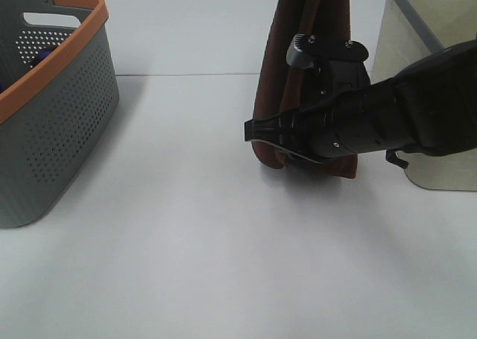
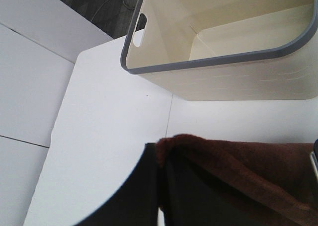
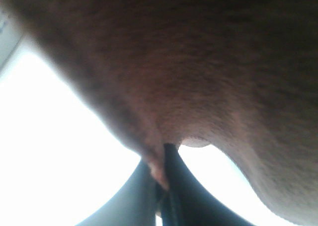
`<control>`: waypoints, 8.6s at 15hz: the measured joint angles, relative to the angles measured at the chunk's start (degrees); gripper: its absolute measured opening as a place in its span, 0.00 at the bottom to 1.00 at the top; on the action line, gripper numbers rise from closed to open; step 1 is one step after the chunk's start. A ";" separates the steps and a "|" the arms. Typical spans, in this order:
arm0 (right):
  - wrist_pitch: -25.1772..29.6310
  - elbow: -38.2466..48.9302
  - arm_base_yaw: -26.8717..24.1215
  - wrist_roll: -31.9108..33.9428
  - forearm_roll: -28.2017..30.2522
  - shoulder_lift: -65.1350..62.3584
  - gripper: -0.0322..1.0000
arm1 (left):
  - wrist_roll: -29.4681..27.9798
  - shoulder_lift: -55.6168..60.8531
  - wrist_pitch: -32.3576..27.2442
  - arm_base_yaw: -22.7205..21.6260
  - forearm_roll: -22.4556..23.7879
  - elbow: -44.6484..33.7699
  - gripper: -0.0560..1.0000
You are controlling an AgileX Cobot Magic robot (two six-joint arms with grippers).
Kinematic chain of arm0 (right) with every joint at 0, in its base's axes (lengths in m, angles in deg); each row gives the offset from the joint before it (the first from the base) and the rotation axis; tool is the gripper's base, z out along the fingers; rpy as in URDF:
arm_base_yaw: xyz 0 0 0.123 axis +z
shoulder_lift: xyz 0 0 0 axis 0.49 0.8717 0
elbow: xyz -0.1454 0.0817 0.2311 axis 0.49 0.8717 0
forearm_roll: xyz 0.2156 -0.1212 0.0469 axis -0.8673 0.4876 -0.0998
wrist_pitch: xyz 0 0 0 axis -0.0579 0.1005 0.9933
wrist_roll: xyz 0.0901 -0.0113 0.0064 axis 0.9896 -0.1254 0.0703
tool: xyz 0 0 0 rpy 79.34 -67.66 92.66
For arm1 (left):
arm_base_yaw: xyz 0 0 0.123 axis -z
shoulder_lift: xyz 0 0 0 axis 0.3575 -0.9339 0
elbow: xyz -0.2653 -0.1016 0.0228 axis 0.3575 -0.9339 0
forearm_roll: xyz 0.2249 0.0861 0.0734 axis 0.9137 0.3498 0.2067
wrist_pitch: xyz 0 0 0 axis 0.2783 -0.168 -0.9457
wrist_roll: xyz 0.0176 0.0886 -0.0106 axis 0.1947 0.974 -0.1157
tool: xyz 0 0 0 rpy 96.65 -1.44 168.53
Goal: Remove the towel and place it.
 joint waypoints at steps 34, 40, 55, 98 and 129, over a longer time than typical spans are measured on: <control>3.55 7.33 0.00 -107.83 -6.53 -28.71 0.05 | -33.98 0.40 -22.80 -6.02 7.73 0.00 0.05; 9.17 7.33 0.00 -78.61 -9.80 -30.02 0.05 | -36.10 0.40 -22.86 -6.02 6.25 0.00 0.05; 40.45 5.61 0.00 -6.02 23.61 -35.58 0.05 | -40.11 0.40 -23.03 -6.02 6.07 0.00 0.05; 6.76 -51.57 -17.13 56.49 143.81 15.87 0.05 | -67.27 -17.88 37.93 -19.71 44.06 0.00 0.05; 71.62 -36.38 -13.98 45.03 75.40 13.01 0.05 | -37.93 -13.52 -20.28 -16.10 1.72 -22.12 0.05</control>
